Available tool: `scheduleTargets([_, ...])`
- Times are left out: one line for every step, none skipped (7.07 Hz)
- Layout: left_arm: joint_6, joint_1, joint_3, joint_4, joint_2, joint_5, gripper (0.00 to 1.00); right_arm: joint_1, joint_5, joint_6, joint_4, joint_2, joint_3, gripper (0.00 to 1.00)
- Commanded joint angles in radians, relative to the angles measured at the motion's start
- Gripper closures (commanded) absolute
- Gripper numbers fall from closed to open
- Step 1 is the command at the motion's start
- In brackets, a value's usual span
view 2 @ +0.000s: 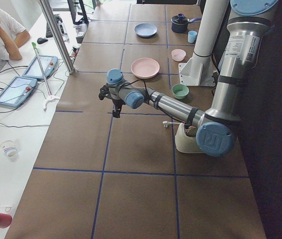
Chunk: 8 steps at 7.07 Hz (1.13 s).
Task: Stack three plates with pink and blue
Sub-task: 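Open the left gripper and withdraw the left arm away from the plates, then move the right gripper to the rim of the light blue plate and grasp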
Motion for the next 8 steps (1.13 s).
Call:
scheduleTargets([0.398, -0.233, -0.033, 0.21, 0.158, -0.026, 0.0, 0.0, 0.0, 0.0, 0.0, 0.002, 0.004, 0.0])
scheduleTargets([0.47, -0.31, -0.033, 0.228, 0.242, -0.024, 0.0, 0.0, 0.018, 0.0, 0.002, 0.002, 0.007, 0.0])
scheduleTargets([0.476, -0.375, -0.033, 0.227, 0.308, -0.026, 0.0, -0.003, 0.049, 0.0, 0.002, 0.01, 0.006, 0.0])
scheduleTargets([0.477, -0.394, -0.036, 0.213, 0.33, -0.027, 0.0, -0.021, 0.06, 0.027, 0.0, 0.028, 0.004, 0.01])
scheduleTargets([0.472, -0.395, -0.036, 0.211, 0.329, -0.027, 0.0, -0.091, 0.069, 0.211, 0.065, 0.03, 0.004, 0.01])
scheduleTargets([0.472, -0.395, -0.038, 0.211, 0.329, -0.029, 0.0, -0.157, 0.069, 0.429, 0.279, 0.015, -0.04, 0.01])
scheduleTargets([0.47, -0.395, -0.042, 0.211, 0.329, -0.029, 0.0, -0.219, 0.068, 0.618, 0.509, 0.014, -0.128, 0.01])
scheduleTargets([0.47, -0.394, -0.046, 0.211, 0.329, -0.029, 0.0, -0.277, 0.063, 0.778, 0.736, 0.014, -0.225, 0.01])
